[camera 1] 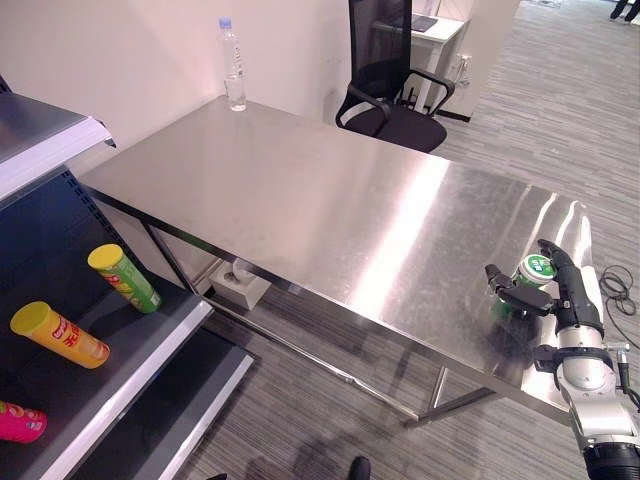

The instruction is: Put the goods on the table back onto the shelves and tidy them up.

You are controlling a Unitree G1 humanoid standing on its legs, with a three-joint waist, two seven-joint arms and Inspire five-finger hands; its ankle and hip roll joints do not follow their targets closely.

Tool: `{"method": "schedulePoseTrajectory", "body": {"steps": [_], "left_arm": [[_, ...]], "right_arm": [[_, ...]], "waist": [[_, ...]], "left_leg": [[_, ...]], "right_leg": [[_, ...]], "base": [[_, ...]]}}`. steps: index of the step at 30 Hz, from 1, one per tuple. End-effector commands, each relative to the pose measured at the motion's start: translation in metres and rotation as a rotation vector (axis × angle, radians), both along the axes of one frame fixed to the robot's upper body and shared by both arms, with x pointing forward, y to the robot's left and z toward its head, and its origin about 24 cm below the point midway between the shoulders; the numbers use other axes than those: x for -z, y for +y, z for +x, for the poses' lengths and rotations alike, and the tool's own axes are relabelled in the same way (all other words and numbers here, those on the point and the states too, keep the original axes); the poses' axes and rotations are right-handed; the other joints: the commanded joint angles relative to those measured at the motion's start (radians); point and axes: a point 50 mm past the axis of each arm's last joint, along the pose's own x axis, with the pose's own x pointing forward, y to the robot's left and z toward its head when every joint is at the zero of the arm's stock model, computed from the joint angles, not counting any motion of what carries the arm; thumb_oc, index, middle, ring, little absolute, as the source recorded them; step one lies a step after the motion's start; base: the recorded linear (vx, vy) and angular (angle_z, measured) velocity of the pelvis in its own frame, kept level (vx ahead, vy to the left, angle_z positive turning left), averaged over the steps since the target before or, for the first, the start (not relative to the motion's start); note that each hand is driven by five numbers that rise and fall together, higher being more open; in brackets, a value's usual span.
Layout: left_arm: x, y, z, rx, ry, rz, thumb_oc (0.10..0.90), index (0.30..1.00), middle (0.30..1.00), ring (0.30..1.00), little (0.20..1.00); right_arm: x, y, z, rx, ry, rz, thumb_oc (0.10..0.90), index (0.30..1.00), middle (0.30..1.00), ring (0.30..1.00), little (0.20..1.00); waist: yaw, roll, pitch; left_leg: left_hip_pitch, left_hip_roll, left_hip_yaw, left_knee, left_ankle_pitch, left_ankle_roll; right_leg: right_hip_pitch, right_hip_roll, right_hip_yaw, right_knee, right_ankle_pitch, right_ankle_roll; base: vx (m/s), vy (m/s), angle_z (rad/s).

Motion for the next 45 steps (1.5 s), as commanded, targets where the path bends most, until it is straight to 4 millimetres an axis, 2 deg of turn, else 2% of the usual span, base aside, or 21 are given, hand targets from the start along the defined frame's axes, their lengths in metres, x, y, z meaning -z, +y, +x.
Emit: {"method": "schedulePoseTrajectory", "body": {"steps": [1, 6, 12, 24, 30, 37, 40, 43, 45], "left_arm": [[-0.002, 0.011, -0.001, 0.043, 0.015, 0.045, 0.8, 0.9, 0.9, 0.9, 0.9], [-0.003, 0.008, 0.01, 0.086, -0.007, 0.037, 0.8, 0.9, 0.9, 0.9, 0.9], [-0.006, 0.011, 0.021, 0.131, -0.026, 0.056, 0.8, 0.9, 0.9, 0.9, 0.9], [-0.006, 0.012, 0.019, 0.123, -0.026, 0.057, 0.8, 0.9, 0.9, 0.9, 0.9], [-0.006, 0.013, 0.019, 0.118, -0.027, 0.057, 0.8, 0.9, 0.9, 0.9, 0.9], [-0.007, 0.014, 0.021, 0.109, -0.04, 0.061, 0.8, 0.9, 0.9, 0.9, 0.9], [-0.009, 0.016, 0.026, 0.115, -0.058, 0.066, 0.8, 0.9, 0.9, 0.9, 0.9], [-0.011, 0.02, 0.03, 0.111, -0.077, 0.074, 0.8, 0.9, 0.9, 0.9, 0.9], [-0.013, 0.021, 0.031, 0.11, -0.089, 0.077, 0.8, 0.9, 0.9, 0.9, 0.9]], "right_arm": [[-0.064, -0.011, 0.019, -0.002, -0.205, -0.15, 0.4, 0.3, 0.3, 0.3, 0.3], [-0.059, -0.024, 0.022, 0.037, -0.138, -0.157, 0.4, 0.3, 0.3, 0.3, 0.3], [-0.063, -0.028, 0.019, 0.05, -0.125, -0.226, 0.4, 0.3, 0.3, 0.3, 0.3], [-0.062, -0.027, 0.017, 0.055, -0.131, -0.229, 0.4, 0.3, 0.3, 0.3, 0.3], [-0.069, -0.021, 0.015, 0.035, -0.173, -0.231, 0.4, 0.3, 0.3, 0.3, 0.3], [-0.099, -0.001, 0.011, -0.051, -0.334, -0.255, 0.4, 0.3, 0.3, 0.3, 0.3], [-0.127, 0.02, 0.008, -0.144, -0.481, -0.273, 0.4, 0.3, 0.3, 0.3, 0.3], [-0.163, 0.05, 0.001, -0.295, -0.667, -0.277, 0.4, 0.3, 0.3, 0.3, 0.3], [-0.173, 0.059, 0.0, -0.352, -0.719, -0.271, 0.4, 0.3, 0.3, 0.3, 0.3]], "waist": [[0.023, -0.031, -0.046], [0.032, -0.027, -0.047], [0.033, -0.021, -0.047], [0.03, -0.019, -0.052], [0.027, -0.016, -0.055], [0.02, -0.013, -0.062], [0.022, -0.012, -0.065], [0.031, -0.014, -0.071], [0.043, -0.016, -0.076]], "left_leg": [[-0.083, 0.04, 0.037, 0.0, 0.01, -0.039], [-0.09, 0.038, 0.025, 0.0, 0.01, -0.038], [-0.089, 0.038, 0.015, 0.0, 0.01, -0.039], [-0.08, 0.037, 0.014, 0.0, 0.008, -0.041], [-0.076, 0.038, 0.013, 0.0, 0.006, -0.041], [-0.072, 0.039, 0.012, 0.0, 0.004, -0.043], [-0.07, 0.04, 0.008, 0.0, 0.005, -0.045], [-0.071, 0.043, -0.01, 0.0, 0.011, -0.055], [-0.077, 0.044, -0.019, 0.0, 0.017, -0.06]], "right_leg": [[0.119, -0.064, 0.006, 0.037, -0.182, 0.129], [0.114, -0.066, -0.006, 0.042, -0.181, 0.132], [0.117, -0.066, -0.015, 0.05, -0.187, 0.131], [0.133, -0.066, -0.024, 0.047, -0.19, 0.126], [0.138, -0.067, -0.03, 0.046, -0.193, 0.125], [0.142, -0.068, -0.033, 0.051, -0.199, 0.125], [0.144, -0.069, -0.036, 0.057, -0.205, 0.123], [0.151, -0.068, -0.054, 0.066, -0.217, 0.116], [0.152, -0.068, -0.066, 0.069, -0.221, 0.113]], "base": [[-0.04, 0.009, 0.01], [-0.01, 0.004, 0.01], [-0.01, 0.009, 0.06], [0.0, 0.002, 0.02], [0.0, 0.0, 0.0], [0.0, -0.007, 0.02], [-0.01, -0.03, 0.03], [-0.03, -0.067, 0.1], [-0.04, -0.07, 0.17]]}}
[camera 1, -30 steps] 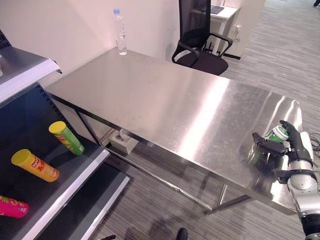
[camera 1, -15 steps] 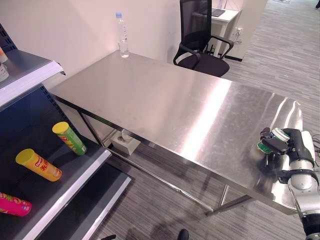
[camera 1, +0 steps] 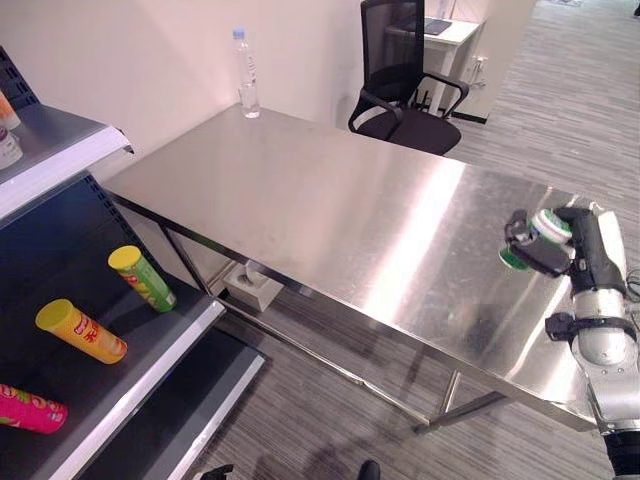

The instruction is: Put the goods on the table back onto the shelves and tidy them up.

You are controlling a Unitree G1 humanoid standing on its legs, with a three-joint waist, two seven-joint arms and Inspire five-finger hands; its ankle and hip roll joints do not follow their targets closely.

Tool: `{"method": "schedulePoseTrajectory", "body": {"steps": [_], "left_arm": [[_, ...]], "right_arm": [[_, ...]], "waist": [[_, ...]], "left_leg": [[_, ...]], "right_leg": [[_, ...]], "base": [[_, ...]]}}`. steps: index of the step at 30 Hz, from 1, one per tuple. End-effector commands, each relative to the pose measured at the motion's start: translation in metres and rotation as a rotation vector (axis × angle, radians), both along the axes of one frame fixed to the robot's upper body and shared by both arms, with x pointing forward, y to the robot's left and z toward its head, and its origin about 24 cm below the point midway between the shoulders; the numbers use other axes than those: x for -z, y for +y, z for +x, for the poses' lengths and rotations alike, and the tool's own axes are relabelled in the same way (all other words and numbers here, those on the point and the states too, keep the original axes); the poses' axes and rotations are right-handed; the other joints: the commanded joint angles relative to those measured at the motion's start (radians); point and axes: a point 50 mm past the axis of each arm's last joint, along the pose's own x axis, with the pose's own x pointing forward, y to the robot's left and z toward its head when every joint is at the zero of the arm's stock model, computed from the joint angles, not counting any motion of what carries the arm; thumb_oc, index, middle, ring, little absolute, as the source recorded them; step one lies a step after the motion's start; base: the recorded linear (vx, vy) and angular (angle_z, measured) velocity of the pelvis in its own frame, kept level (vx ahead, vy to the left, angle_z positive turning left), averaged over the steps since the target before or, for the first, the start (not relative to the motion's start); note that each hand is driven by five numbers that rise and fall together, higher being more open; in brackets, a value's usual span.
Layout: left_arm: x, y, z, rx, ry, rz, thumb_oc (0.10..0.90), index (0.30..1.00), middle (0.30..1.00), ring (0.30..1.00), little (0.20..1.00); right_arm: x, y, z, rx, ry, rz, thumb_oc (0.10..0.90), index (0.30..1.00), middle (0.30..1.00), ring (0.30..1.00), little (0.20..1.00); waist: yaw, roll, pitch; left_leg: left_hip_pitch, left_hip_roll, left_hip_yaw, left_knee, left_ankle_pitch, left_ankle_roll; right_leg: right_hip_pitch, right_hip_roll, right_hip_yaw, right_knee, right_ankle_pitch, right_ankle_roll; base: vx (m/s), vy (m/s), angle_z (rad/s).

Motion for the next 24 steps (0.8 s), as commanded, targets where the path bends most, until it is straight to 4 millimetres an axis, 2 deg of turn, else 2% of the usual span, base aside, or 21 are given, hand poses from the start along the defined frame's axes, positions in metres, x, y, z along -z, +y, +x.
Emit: {"method": "schedulePoseTrajectory", "body": {"steps": [1, 2, 4, 9, 10, 11, 12, 13, 14, 15, 17, 18, 20, 21, 22, 23, 24], "left_arm": [[-0.011, 0.026, 0.018, 0.043, -0.062, 0.085, 0.8, 0.9, 0.9, 0.9, 0.9], [-0.011, 0.026, 0.018, 0.041, -0.063, 0.085, 0.8, 0.9, 0.9, 0.9, 0.9], [-0.011, 0.028, 0.017, 0.036, -0.06, 0.086, 0.8, 0.9, 0.9, 0.9, 0.9], [-0.01, 0.028, 0.013, 0.024, -0.046, 0.084, 0.8, 0.9, 0.9, 0.9, 0.9], [-0.01, 0.028, 0.013, 0.022, -0.047, 0.083, 0.8, 0.9, 0.9, 0.9, 0.9], [-0.009, 0.029, 0.008, 0.006, -0.037, 0.083, 0.8, 0.9, 0.9, 0.9, 0.9], [-0.009, 0.028, 0.008, 0.006, -0.037, 0.083, 0.8, 0.9, 0.9, 0.9, 0.9], [-0.009, 0.029, 0.004, -0.016, -0.033, 0.083, 0.8, 0.9, 0.9, 0.9, 0.9], [-0.009, 0.029, 0.005, -0.017, -0.034, 0.081, 0.8, 0.9, 0.9, 0.9, 0.9], [-0.009, 0.03, 0.005, -0.053, -0.038, 0.082, 0.8, 0.9, 0.9, 0.9, 0.9], [-0.008, 0.031, 0.001, -0.092, -0.029, 0.081, 0.8, 0.9, 0.9, 0.9, 0.9], [-0.006, 0.03, -0.004, -0.108, -0.016, 0.08, 0.8, 0.9, 0.9, 0.9, 0.9], [-0.005, 0.031, -0.012, -0.132, 0.009, 0.086, 0.8, 0.9, 0.9, 0.9, 0.9], [-0.004, 0.031, -0.015, -0.149, 0.023, 0.088, 0.8, 0.9, 0.9, 0.9, 0.9], [-0.003, 0.031, -0.017, -0.16, 0.029, 0.087, 0.8, 0.9, 0.9, 0.9, 0.9], [-0.003, 0.031, -0.018, -0.161, 0.03, 0.087, 0.8, 0.9, 0.9, 0.9, 0.9], [-0.002, 0.029, -0.019, -0.168, 0.035, 0.079, 0.8, 0.9, 0.9, 0.9, 0.9]], "right_arm": [[-0.08, 0.026, -0.012, -0.198, -0.391, -0.055, 0.4, 0.3, 0.3, 0.3, 0.3], [-0.081, 0.026, -0.012, -0.2, -0.391, -0.055, 0.4, 0.3, 0.3, 0.3, 0.3], [-0.096, 0.042, -0.012, -0.307, -0.446, -0.042, 0.4, 0.3, 0.3, 0.3, 0.3], [-0.114, 0.064, -0.004, -0.438, -0.482, -0.046, 0.4, 0.3, 0.3, 0.3, 0.3], [-0.115, 0.064, -0.004, -0.44, -0.483, -0.046, 0.4, 0.3, 0.3, 0.3, 0.3], [-0.125, 0.078, -0.002, -0.506, -0.511, -0.057, 0.4, 0.3, 0.3, 0.3, 0.3], [-0.125, 0.078, -0.002, -0.506, -0.511, -0.058, 0.4, 0.3, 0.3, 0.3, 0.3], [-0.131, 0.091, -0.002, -0.573, -0.524, -0.069, 0.4, 0.3, 0.3, 0.3, 0.3], [-0.132, 0.092, -0.002, -0.574, -0.525, -0.07, 0.4, 0.3, 0.3, 0.3, 0.3], [-0.141, 0.101, -0.003, -0.629, -0.549, -0.075, 0.4, 0.3, 0.3, 0.3, 0.3], [-0.145, 0.112, 0.0, -0.67, -0.542, -0.09, 0.4, 0.3, 0.3, 0.3, 0.3], [-0.143, 0.115, 0.002, -0.684, -0.528, -0.087, 0.4, 0.3, 0.3, 0.3, 0.3], [-0.14, 0.118, 0.003, -0.695, -0.505, -0.1, 0.4, 0.3, 0.3, 0.3, 0.3], [-0.139, 0.119, 0.003, -0.701, -0.492, -0.116, 0.4, 0.3, 0.3, 0.3, 0.3], [-0.138, 0.12, 0.003, -0.708, -0.479, -0.127, 0.4, 0.3, 0.3, 0.3, 0.3], [-0.138, 0.12, 0.003, -0.709, -0.478, -0.127, 0.4, 0.3, 0.3, 0.3, 0.3], [-0.135, 0.121, 0.002, -0.724, -0.453, -0.128, 0.4, 0.3, 0.3, 0.3, 0.3]], "waist": [[0.053, -0.059, -0.089], [0.049, -0.059, -0.089], [0.075, -0.063, -0.093], [0.11, -0.065, -0.08], [0.108, -0.064, -0.08], [0.132, -0.058, -0.064], [0.13, -0.058, -0.065], [0.151, -0.053, -0.045], [0.145, -0.052, -0.047], [0.158, -0.054, -0.018], [0.159, -0.056, -0.008], [0.16, -0.058, -0.009], [0.153, -0.065, -0.012], [0.143, -0.068, -0.021], [0.135, -0.068, -0.025], [0.135, -0.066, -0.024], [0.119, -0.062, -0.041]], "left_leg": [[-0.092, 0.041, 0.033, -0.011, 0.017, -0.059], [-0.093, 0.041, 0.03, -0.011, 0.018, -0.059], [-0.105, 0.043, 0.007, -0.01, 0.029, -0.072], [-0.153, 0.051, -0.045, -0.005, 0.066, -0.099], [-0.154, 0.051, -0.047, -0.005, 0.067, -0.099], [-0.176, 0.056, -0.065, -0.004, 0.088, -0.111], [-0.177, 0.056, -0.067, -0.004, 0.089, -0.11], [-0.199, 0.058, -0.082, 0.0, 0.102, -0.122], [-0.206, 0.055, -0.088, -0.002, 0.109, -0.12], [-0.251, 0.059, -0.05, 0.021, 0.117, -0.133], [-0.269, 0.078, 0.052, 0.082, 0.091, -0.126], [-0.261, 0.089, 0.082, 0.109, 0.068, -0.122], [-0.236, 0.114, 0.128, 0.155, 0.023, -0.114], [-0.205, 0.147, 0.16, 0.17, -0.014, -0.119], [-0.181, 0.173, 0.197, 0.181, -0.026, -0.119], [-0.178, 0.176, 0.198, 0.183, -0.03, -0.121], [-0.119, 0.208, 0.266, 0.175, -0.042, -0.131]], "right_leg": [[0.112, -0.061, -0.015, 0.063, -0.212, 0.107], [0.113, -0.061, -0.018, 0.064, -0.213, 0.107], [0.117, -0.056, -0.038, 0.064, -0.221, 0.097], [0.117, -0.037, -0.077, 0.049, -0.23, 0.078], [0.116, -0.037, -0.079, 0.049, -0.23, 0.078], [0.115, -0.025, -0.088, 0.043, -0.234, 0.068], [0.114, -0.026, -0.09, 0.043, -0.234, 0.069], [0.112, -0.017, -0.092, 0.034, -0.237, 0.062], [0.108, -0.019, -0.098, 0.033, -0.232, 0.064], [0.101, -0.025, -0.121, 0.03, -0.231, 0.065], [0.081, -0.047, -0.152, 0.04, -0.218, 0.071], [0.074, -0.057, -0.165, 0.043, -0.21, 0.072], [0.066, -0.079, -0.195, 0.053, -0.204, 0.072], [0.071, -0.081, -0.199, 0.057, -0.222, 0.073], [0.069, -0.09, -0.22, 0.064, -0.224, 0.07], [0.072, -0.087, -0.219, 0.065, -0.226, 0.07], [0.064, -0.099, -0.264, 0.073, -0.223, 0.066]], "base": [[-0.03, -0.059, 0.26], [-0.05, -0.086, 0.42], [-0.07, -0.105, 0.39], [-0.1, -0.12, 0.41], [-0.11, -0.14, 0.36], [-0.08, -0.098, 0.32], [-0.17, -0.173, 0.32], [-0.1, -0.063, 0.25], [-0.26, -0.096, 0.3], [-0.25, 0.006, 0.42], [-0.24, 0.036, 0.64], [-0.15, 0.062, 0.91], [-0.08, 0.059, 0.81], [-0.03, 0.061, 0.57], [0.0, 0.032, 0.57], [-0.11, 0.125, 0.95], [-0.08, 0.161, 0.88]]}}
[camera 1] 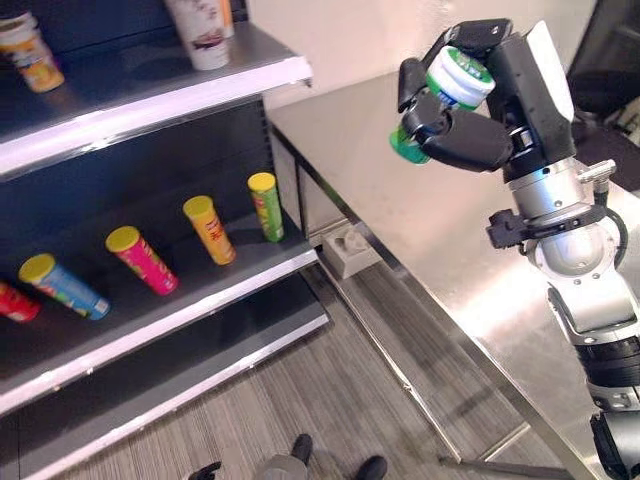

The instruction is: Put the goods on the table back onto the shelves and tidy them up.

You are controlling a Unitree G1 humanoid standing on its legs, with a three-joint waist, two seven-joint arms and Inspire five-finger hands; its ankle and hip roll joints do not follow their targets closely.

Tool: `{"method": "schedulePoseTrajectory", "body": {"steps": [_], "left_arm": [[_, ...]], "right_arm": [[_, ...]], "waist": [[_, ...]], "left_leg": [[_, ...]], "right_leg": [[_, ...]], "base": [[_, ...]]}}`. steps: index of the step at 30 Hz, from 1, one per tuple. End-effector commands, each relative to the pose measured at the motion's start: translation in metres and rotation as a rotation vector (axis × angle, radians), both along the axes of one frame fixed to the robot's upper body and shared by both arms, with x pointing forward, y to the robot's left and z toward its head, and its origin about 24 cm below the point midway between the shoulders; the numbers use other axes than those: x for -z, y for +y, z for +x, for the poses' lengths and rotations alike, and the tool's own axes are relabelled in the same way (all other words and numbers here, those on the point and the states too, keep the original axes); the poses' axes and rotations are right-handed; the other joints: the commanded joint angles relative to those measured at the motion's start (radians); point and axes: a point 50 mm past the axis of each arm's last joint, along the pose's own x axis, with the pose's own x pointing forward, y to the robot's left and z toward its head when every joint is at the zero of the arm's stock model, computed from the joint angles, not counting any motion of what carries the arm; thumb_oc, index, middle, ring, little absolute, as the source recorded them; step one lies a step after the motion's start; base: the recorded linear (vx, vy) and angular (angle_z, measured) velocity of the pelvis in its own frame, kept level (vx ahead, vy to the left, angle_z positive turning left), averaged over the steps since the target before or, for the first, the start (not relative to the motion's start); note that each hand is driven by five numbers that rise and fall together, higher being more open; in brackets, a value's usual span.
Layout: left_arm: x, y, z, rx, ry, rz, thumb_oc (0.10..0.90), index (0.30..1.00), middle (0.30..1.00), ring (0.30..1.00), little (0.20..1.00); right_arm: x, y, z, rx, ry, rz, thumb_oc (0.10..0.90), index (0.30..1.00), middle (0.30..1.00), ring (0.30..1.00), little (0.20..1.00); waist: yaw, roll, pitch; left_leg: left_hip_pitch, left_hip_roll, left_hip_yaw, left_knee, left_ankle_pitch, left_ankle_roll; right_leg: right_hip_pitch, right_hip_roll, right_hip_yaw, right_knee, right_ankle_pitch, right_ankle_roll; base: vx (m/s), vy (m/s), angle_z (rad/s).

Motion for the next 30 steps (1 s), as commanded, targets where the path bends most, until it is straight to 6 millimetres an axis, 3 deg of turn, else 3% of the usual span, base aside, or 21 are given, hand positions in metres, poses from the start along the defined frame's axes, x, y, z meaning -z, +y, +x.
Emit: {"method": "schedulePoseTrajectory", "body": {"steps": [1, 7, 12, 16, 17, 19, 20, 22, 24, 25, 30], "left_arm": [[-0.003, 0.006, -0.001, 0.078, -0.001, 0.041, 0.8, 0.9, 0.9, 0.9, 0.9], [-0.001, 0.0, -0.005, 0.143, 0.028, 0.03, 0.8, 0.9, 0.9, 0.9, 0.9], [-0.005, 0.007, 0.007, 0.183, 0.0, 0.063, 0.8, 0.9, 0.9, 0.9, 0.9], [-0.008, 0.013, 0.014, 0.189, -0.015, 0.083, 0.8, 0.9, 0.9, 0.9, 0.9], [-0.01, 0.017, 0.018, 0.216, -0.014, 0.104, 0.8, 0.9, 0.9, 0.9, 0.9], [-0.011, 0.018, 0.021, 0.251, -0.018, 0.11, 0.8, 0.9, 0.9, 0.9, 0.9], [-0.011, 0.018, 0.021, 0.251, -0.018, 0.109, 0.8, 0.9, 0.9, 0.9, 0.9], [-0.012, 0.02, 0.023, 0.256, -0.026, 0.111, 0.8, 0.9, 0.9, 0.9, 0.9], [-0.012, 0.018, 0.028, 0.29, -0.025, 0.108, 0.8, 0.9, 0.9, 0.9, 0.9], [-0.012, 0.02, 0.026, 0.28, -0.017, 0.11, 0.8, 0.9, 0.9, 0.9, 0.9], [-0.009, 0.013, 0.019, 0.265, -0.003, 0.088, 0.8, 0.9, 0.9, 0.9, 0.9]], "right_arm": [[-0.032, 0.003, -0.023, -0.092, -0.164, 0.035, 0.4, 0.3, 0.3, 0.3, 0.3], [-0.025, 0.007, -0.023, -0.148, -0.118, 0.09, 0.4, 0.3, 0.3, 0.3, 0.3], [-0.032, 0.024, -0.015, -0.205, -0.121, 0.106, 0.4, 0.3, 0.3, 0.3, 0.3], [-0.036, 0.029, -0.011, -0.197, -0.129, 0.099, 0.4, 0.3, 0.3, 0.3, 0.3], [-0.036, 0.026, -0.011, -0.17, -0.131, 0.076, 0.4, 0.3, 0.3, 0.3, 0.3], [-0.033, 0.02, -0.012, -0.119, -0.127, 0.033, 0.4, 0.3, 0.3, 0.3, 0.3], [-0.033, 0.02, -0.013, -0.119, -0.127, 0.032, 0.4, 0.3, 0.3, 0.3, 0.3], [-0.039, 0.019, -0.014, -0.109, -0.15, 0.01, 0.4, 0.3, 0.3, 0.3, 0.3], [-0.043, 0.012, -0.017, -0.089, -0.161, -0.006, 0.4, 0.3, 0.3, 0.3, 0.3], [-0.052, 0.016, -0.017, -0.105, -0.177, -0.01, 0.4, 0.3, 0.3, 0.3, 0.3], [-0.054, 0.022, -0.01, -0.132, -0.16, 0.012, 0.4, 0.3, 0.3, 0.3, 0.3]], "waist": [[-0.012, 0.019, -0.14], [-0.027, 0.051, -0.189], [-0.004, 0.066, -0.187], [0.002, 0.073, -0.166], [-0.019, 0.077, -0.154], [-0.08, 0.082, -0.147], [-0.078, 0.081, -0.151], [-0.095, 0.078, -0.154], [-0.114, 0.061, -0.165], [-0.111, 0.048, -0.167], [-0.077, 0.026, -0.208]], "left_leg": [[0.061, 0.075, 0.035, -0.036, -0.041, -0.023], [0.105, 0.038, 0.08, -0.16, -0.02, -0.024], [0.101, -0.032, 0.056, -0.204, -0.019, 0.018], [0.09, -0.072, 0.036, -0.195, -0.032, 0.047], [0.09, -0.087, -0.008, -0.191, -0.037, 0.059], [0.083, -0.104, -0.071, -0.192, -0.012, 0.074], [0.078, -0.104, -0.069, -0.193, -0.009, 0.074], [0.081, -0.115, -0.112, -0.199, -0.003, 0.079], [0.07, -0.136, -0.166, -0.194, -0.013, 0.088], [0.07, -0.153, -0.207, -0.197, -0.004, 0.084], [0.071, -0.128, -0.247, -0.202, 0.006, 0.062]], "right_leg": [[0.023, -0.027, 0.063, 0.079, -0.161, 0.126], [0.045, -0.054, 0.005, 0.072, -0.119, 0.144], [0.015, -0.117, 0.006, 0.105, -0.078, 0.178], [-0.015, -0.197, 0.009, 0.214, -0.076, 0.191], [-0.03, -0.213, 0.081, 0.258, -0.076, 0.19], [-0.083, -0.16, 0.303, 0.288, -0.085, 0.184], [-0.089, -0.16, 0.306, 0.287, -0.083, 0.184], [-0.119, -0.077, 0.505, 0.243, -0.096, 0.196], [-0.142, -0.024, 0.629, 0.174, -0.098, 0.198], [-0.123, -0.012, 0.664, 0.133, -0.069, 0.209], [-0.053, 0.001, 0.624, 0.056, -0.061, 0.208]], "base": [[-0.08, 0.167, 0.84], [0.0, 0.198, 0.75], [-0.07, 0.233, 0.27], [-0.04, 0.183, 0.05], [-0.01, 0.083, 0.35], [-0.03, 0.103, 1.0], [0.02, 0.059, 1.3], [0.09, 0.001, 0.79], [0.13, -0.056, 0.71], [0.13, -0.105, 0.91], [0.13, -0.133, 0.47]]}}
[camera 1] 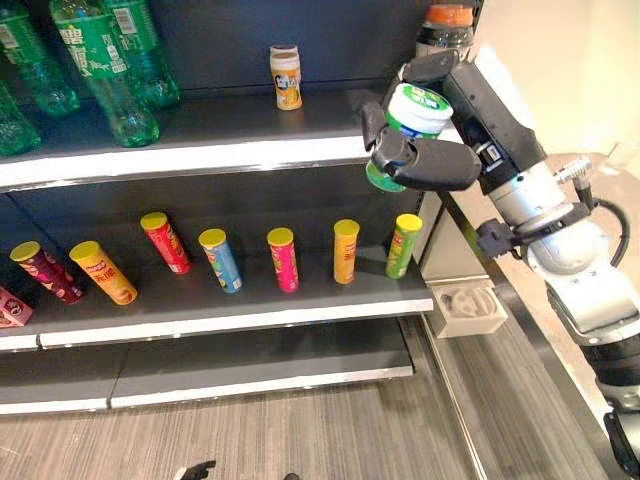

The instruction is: Put the goods on the table back onto the shelves and tidy them up.

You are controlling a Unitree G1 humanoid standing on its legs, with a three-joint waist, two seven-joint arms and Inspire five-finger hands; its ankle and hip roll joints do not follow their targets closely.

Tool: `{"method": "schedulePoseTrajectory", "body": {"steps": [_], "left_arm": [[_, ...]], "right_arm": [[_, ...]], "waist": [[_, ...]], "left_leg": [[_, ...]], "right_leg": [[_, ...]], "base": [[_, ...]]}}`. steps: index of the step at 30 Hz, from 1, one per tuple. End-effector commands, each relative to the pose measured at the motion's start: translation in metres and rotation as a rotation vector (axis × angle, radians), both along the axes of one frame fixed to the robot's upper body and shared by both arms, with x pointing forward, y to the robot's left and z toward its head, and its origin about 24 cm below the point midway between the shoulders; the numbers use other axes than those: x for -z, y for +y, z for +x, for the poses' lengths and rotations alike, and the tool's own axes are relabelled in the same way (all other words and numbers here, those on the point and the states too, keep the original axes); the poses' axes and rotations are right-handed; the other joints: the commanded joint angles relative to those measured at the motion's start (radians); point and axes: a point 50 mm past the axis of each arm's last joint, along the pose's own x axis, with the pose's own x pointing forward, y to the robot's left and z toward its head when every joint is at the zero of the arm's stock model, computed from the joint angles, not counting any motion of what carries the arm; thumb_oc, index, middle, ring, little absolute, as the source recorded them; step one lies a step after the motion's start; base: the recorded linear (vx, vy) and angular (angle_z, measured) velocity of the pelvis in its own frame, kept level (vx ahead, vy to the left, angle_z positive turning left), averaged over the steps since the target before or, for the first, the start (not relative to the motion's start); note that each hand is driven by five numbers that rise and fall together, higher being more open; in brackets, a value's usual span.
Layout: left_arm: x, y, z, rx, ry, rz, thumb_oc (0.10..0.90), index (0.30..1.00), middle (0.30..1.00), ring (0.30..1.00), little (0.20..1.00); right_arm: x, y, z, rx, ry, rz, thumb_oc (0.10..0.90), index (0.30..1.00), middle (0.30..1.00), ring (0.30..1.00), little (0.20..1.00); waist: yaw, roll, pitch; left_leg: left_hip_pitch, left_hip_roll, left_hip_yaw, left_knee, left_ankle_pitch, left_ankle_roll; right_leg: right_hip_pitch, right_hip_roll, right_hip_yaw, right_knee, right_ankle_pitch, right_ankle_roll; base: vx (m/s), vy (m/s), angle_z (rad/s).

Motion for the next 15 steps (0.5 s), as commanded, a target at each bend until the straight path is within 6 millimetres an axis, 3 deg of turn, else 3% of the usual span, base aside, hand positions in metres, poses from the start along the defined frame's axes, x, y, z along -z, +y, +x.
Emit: {"method": "schedulePoseTrajectory", "body": {"steps": [1, 6, 15], "left_arm": [[-0.008, 0.024, 0.01, 0.05, -0.016, 0.085, 0.8, 0.9, 0.9, 0.9, 0.9], [-0.005, 0.021, 0.001, 0.039, 0.016, 0.08, 0.8, 0.9, 0.9, 0.9, 0.9], [-0.004, 0.024, -0.008, 0.006, 0.05, 0.089, 0.8, 0.9, 0.9, 0.9, 0.9]], "right_arm": [[-0.045, 0.006, -0.015, -0.084, -0.19, 0.117, 0.4, 0.3, 0.3, 0.3, 0.3], [-0.05, 0.011, -0.007, -0.067, -0.185, 0.101, 0.4, 0.3, 0.3, 0.3, 0.3], [-0.052, 0.007, 0.032, 0.101, -0.124, 0.105, 0.4, 0.3, 0.3, 0.3, 0.3]], "waist": [[0.043, -0.065, -0.086], [0.067, -0.088, -0.108], [0.134, -0.126, -0.112]], "left_leg": [[-0.013, -0.119, 0.027, 0.003, -0.082, 0.041], [-0.009, -0.097, 0.004, 0.0, -0.083, 0.025], [-0.008, -0.093, -0.08, 0.007, -0.076, 0.002]], "right_leg": [[-0.097, -0.061, -0.038, 0.059, -0.042, 0.072], [-0.051, -0.064, -0.098, 0.046, -0.06, 0.067], [-0.002, -0.074, -0.238, 0.072, -0.102, 0.044]], "base": [[0.04, -0.07, 0.22], [0.08, -0.095, 0.26], [0.05, -0.066, 0.39]]}}
